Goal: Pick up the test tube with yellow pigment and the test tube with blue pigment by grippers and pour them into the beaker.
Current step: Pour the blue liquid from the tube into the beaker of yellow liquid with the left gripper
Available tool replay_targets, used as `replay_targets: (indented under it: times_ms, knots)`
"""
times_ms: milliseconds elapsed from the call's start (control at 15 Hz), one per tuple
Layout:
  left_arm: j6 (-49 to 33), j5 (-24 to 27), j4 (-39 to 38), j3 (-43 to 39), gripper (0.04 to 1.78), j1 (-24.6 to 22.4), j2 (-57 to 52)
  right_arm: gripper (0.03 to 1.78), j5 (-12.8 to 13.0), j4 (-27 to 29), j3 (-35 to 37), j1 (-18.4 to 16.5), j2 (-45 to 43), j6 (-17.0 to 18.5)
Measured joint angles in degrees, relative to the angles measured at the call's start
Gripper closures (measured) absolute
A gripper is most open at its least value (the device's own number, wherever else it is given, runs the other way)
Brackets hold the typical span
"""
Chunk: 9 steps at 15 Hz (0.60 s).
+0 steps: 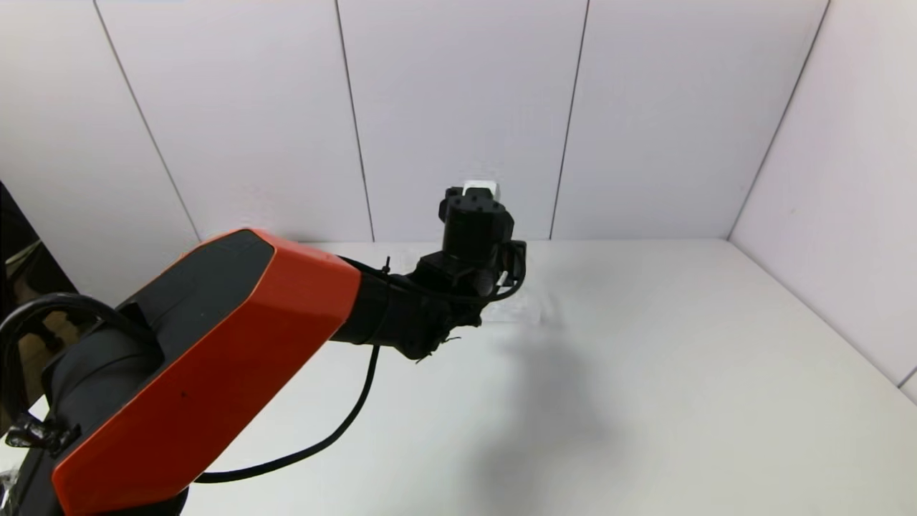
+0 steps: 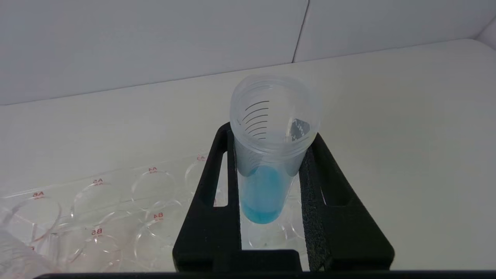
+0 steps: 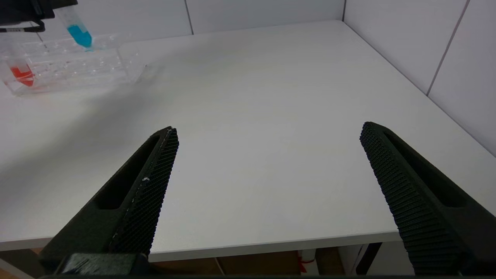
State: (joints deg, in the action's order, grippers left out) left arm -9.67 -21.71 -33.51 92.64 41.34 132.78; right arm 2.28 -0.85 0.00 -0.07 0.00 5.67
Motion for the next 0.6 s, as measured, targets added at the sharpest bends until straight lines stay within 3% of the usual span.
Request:
replay_targets:
  times_ms: [600]
  knots:
    - [0.69,-0.04,3.23,2.89,1.37,0.41,-1.35,0.10,0.00,0.00,0.00,-0.02,0.00,0.02]
